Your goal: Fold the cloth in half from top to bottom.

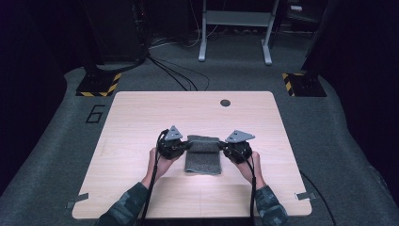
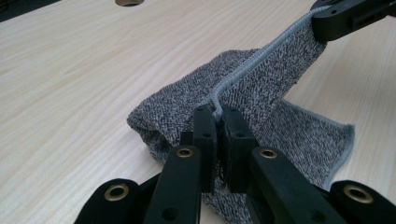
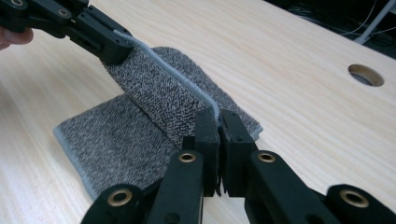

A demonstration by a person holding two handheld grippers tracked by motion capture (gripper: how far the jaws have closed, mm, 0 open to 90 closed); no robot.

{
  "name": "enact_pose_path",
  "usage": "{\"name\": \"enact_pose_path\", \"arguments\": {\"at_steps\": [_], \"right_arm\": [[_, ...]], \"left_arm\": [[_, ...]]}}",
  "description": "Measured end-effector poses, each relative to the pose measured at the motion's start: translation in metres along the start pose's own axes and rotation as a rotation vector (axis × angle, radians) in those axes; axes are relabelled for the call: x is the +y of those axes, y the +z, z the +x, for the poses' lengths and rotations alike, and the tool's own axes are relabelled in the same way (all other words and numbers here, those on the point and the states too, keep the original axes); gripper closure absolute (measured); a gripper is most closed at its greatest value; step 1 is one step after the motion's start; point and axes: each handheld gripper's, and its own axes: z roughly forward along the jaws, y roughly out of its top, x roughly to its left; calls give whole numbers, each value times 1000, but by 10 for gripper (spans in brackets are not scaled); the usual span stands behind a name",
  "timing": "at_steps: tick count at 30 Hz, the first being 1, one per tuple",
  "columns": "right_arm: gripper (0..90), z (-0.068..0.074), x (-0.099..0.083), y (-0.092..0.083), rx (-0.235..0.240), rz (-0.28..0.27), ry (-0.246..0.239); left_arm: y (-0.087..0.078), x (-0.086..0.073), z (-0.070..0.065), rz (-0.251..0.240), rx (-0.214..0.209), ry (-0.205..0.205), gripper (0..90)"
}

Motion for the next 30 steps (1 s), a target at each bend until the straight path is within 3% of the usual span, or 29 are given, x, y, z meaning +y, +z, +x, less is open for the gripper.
{"name": "enact_pose_path", "arguments": {"at_steps": [7, 13, 19, 24, 27, 30], "right_arm": [[866, 7, -14, 2, 17, 27, 18], [862, 10, -24, 4, 33, 53, -5], [842, 13, -32, 2, 35, 75, -2], [670, 16, -38, -6, 77, 82, 26], [542, 17, -39, -16, 93, 67, 52], [470, 12, -37, -26, 94, 24, 79]], "left_arm": [[2, -8, -4, 27, -18, -5, 851], [6, -16, -7, 43, -28, -3, 844], [8, -23, -10, 69, -81, -18, 765], [1, -27, -14, 99, -115, -39, 599], [-12, -27, -18, 92, -106, -46, 502], [-24, -21, -19, 54, -73, -43, 439]]}}
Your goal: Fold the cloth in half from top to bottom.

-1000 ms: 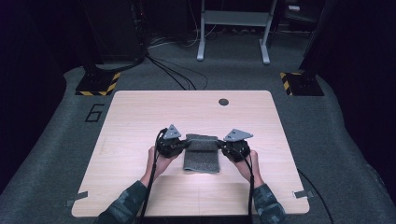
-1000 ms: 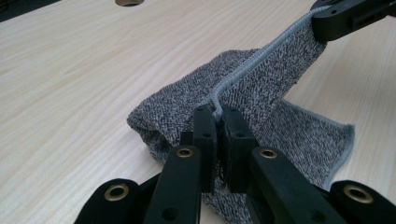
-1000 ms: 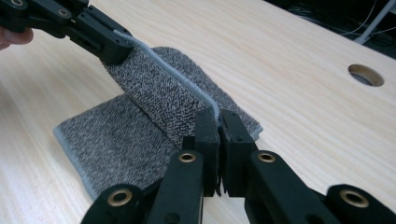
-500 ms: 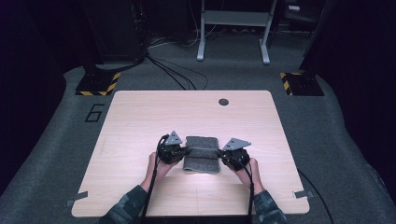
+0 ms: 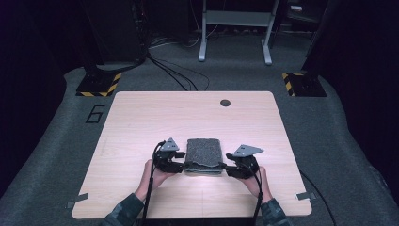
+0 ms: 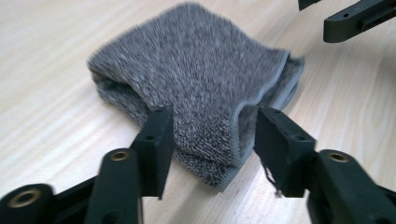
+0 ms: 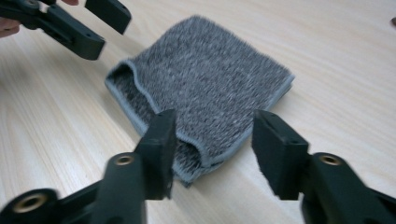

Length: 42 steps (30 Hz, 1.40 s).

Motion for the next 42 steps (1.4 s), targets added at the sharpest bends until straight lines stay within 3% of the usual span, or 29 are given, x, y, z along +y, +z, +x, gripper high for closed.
{"name": "enact_pose_path", "arguments": {"at_steps": [4, 7, 10, 13, 20, 29, 37, 42], "right_arm": [[413, -8, 6, 7, -18, -8, 37], [334, -11, 8, 26, -56, 48, 55], [268, -12, 5, 43, -52, 107, 82], [180, -11, -2, 51, -67, 143, 88], [172, -9, -11, 55, -95, 184, 60], [173, -1, -16, 56, -98, 179, 46], [150, -1, -18, 54, -94, 170, 53], [143, -2, -16, 45, -76, 122, 87]], "left_arm": [[3, 12, 6, -15, 46, -21, 377], [22, 14, 12, 42, 42, -47, 317], [35, 5, 15, 106, 27, -59, 268], [39, -7, 17, 132, 53, -54, 239], [43, -19, 17, 157, 100, -28, 238], [40, -24, 8, 151, 156, 8, 234], [39, -24, 9, 152, 157, -17, 180], [32, -24, 7, 131, 161, -30, 145]]}}
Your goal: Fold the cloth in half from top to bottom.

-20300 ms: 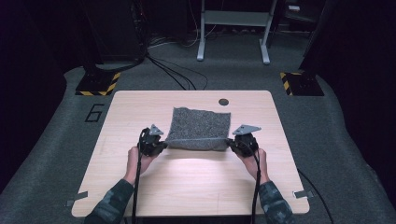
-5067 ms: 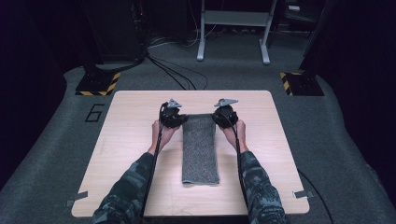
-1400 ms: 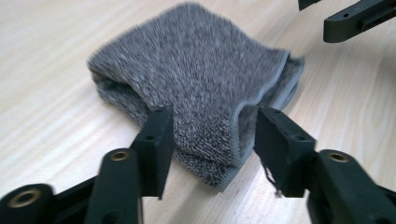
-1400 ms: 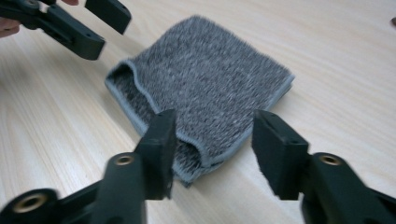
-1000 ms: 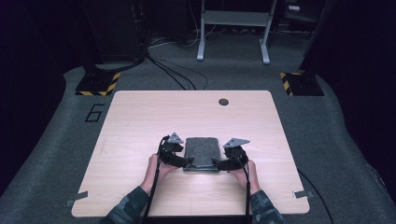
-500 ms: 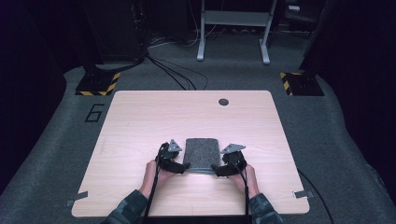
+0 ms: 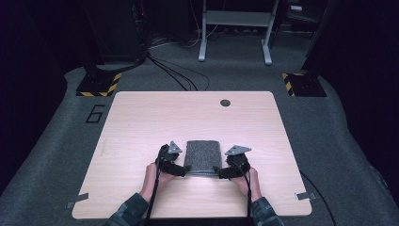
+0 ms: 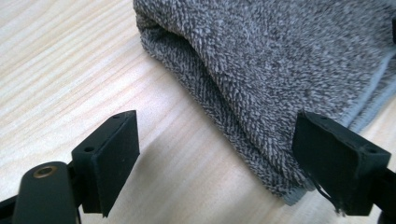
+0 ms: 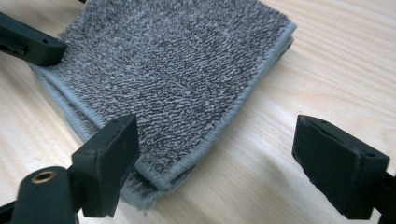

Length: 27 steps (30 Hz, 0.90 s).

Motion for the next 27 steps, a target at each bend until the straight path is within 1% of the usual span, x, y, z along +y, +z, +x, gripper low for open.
{"name": "enact_pose_path", "arguments": {"at_steps": [1, 2, 4, 6, 7, 10, 11, 14, 15, 16, 19, 20, 21, 22, 23, 24, 25, 27], "right_arm": [[143, 0, 0, -2, -2, -6, 6], [143, -1, 0, -5, -6, -12, -1], [142, -2, -1, -11, -14, -22, 10], [143, -4, -1, -17, -22, -33, 12], [144, -5, -2, -21, -32, -37, 13], [146, -10, -5, -33, -57, -46, 18], [148, -12, -7, -37, -64, -54, 23], [152, -18, -12, -47, -91, -51, 35], [152, -20, -14, -49, -102, -54, 40], [152, -23, -16, -52, -108, -51, 46], [152, -31, -24, -60, -139, -53, 65], [152, -33, -27, -63, -146, -49, 80], [153, -37, -30, -65, -154, -52, 82], [154, -39, -34, -67, -162, -48, 98], [154, -42, -37, -69, -166, -44, 108], [155, -46, -41, -71, -176, -44, 111], [155, -48, -44, -72, -188, -42, 121], [156, -54, -52, -76, -205, -37, 141]], "left_arm": [[-3, 0, 0, -3, -1, 1, 140], [-6, -1, 0, -14, 7, 6, 136], [-12, -2, -1, -25, 10, 6, 128], [-19, -4, 0, -38, 25, 9, 122], [-23, -6, 1, -33, 23, 11, 119], [-35, -13, 4, -56, 45, -5, 119], [-38, -15, 6, -55, 50, -7, 119], [-48, -23, 13, -47, 65, -27, 123], [-50, -26, 16, -52, 74, -41, 124], [-53, -29, 19, -43, 82, -38, 124], [-60, -40, 28, -51, 114, -71, 124], [-63, -44, 31, -44, 116, -80, 124], [-65, -47, 33, -45, 126, -89, 125], [-67, -51, 36, -40, 135, -97, 125], [-69, -54, 39, -30, 142, -95, 126], [-70, -58, 41, -22, 147, -108, 129], [-71, -63, 44, -25, 158, -119, 132], [-73, -70, 49, -6, 168, -127, 135]]}}
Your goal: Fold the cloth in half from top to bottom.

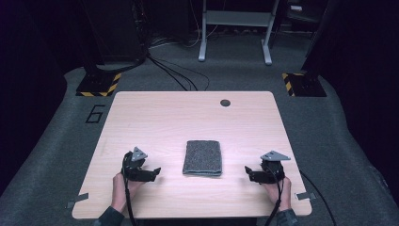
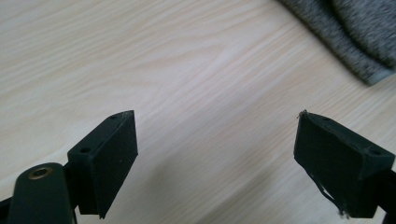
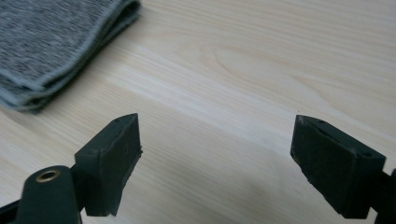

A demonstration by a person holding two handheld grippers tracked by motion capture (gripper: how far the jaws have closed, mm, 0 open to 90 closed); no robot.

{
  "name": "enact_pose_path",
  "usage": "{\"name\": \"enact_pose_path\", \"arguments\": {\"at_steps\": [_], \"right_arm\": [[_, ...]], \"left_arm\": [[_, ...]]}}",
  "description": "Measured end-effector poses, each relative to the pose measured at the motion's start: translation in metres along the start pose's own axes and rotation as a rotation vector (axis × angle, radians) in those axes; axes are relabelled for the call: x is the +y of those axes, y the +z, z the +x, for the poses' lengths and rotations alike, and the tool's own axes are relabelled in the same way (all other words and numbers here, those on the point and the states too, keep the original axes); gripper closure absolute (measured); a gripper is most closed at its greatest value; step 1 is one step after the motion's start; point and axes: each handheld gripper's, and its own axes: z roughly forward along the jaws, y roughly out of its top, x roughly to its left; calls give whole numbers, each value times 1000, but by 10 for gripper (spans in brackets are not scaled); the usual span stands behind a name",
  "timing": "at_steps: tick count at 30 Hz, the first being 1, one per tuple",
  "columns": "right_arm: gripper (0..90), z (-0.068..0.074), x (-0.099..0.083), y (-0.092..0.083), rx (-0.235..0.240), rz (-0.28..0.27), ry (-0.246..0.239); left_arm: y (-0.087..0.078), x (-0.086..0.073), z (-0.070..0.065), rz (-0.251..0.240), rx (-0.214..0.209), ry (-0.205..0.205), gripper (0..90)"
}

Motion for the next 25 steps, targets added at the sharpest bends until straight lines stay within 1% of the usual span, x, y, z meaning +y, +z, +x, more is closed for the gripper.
{"name": "enact_pose_path", "arguments": {"at_steps": [2, 3, 4, 5, 6, 7, 8, 9, 10, 11, 12, 13, 14, 16, 17, 18, 20, 21, 25], "right_arm": [[157, -7, -6, -2, -22, 4, 17], [158, -10, -9, -3, -35, 11, 26], [158, -14, -12, -3, -44, 14, 29], [156, -18, -15, -4, -53, 15, 40], [156, -21, -18, -5, -64, 17, 47], [156, -24, -20, -5, -75, 18, 57], [156, -26, -21, -6, -80, 19, 52], [156, -30, -24, -6, -95, 19, 59], [156, -33, -27, -7, -102, 20, 68], [155, -35, -28, -7, -106, 22, 74], [154, -36, -29, -7, -114, 24, 73], [155, -38, -31, -7, -122, 28, 78], [154, -39, -32, -6, -124, 28, 74], [152, -41, -35, -5, -130, 27, 83], [153, -43, -36, -6, -123, 29, 80], [153, -43, -37, -6, -124, 16, 88], [150, -44, -38, -6, -131, 18, 91], [150, -44, -37, -7, -129, 28, 98], [144, -46, -37, -6, -122, 23, 85]], "left_arm": [[-1, -7, 6, 13, 18, -19, 136], [-1, -11, 9, 6, 27, -32, 137], [-2, -14, 12, 17, 31, -40, 137], [-2, -17, 16, 14, 33, -52, 137], [-3, -20, 18, 4, 48, -73, 137], [-4, -22, 20, 8, 52, -75, 136], [-6, -26, 24, -9, 63, -96, 136], [-8, -29, 28, -13, 79, -103, 136], [-10, -30, 30, -7, 80, -107, 134], [-10, -32, 32, -25, 93, -121, 132], [-12, -34, 34, -25, 90, -126, 131], [-13, -37, 36, -35, 100, -133, 132], [-13, -38, 37, -47, 107, -141, 132], [-15, -42, 38, -60, 116, -146, 132], [-15, -43, 38, -67, 125, -148, 132], [-15, -43, 39, -59, 121, -146, 132], [-15, -43, 39, -59, 124, -145, 132], [-14, -42, 39, -54, 131, -135, 132], [-14, -42, 39, -50, 129, -132, 128]]}}
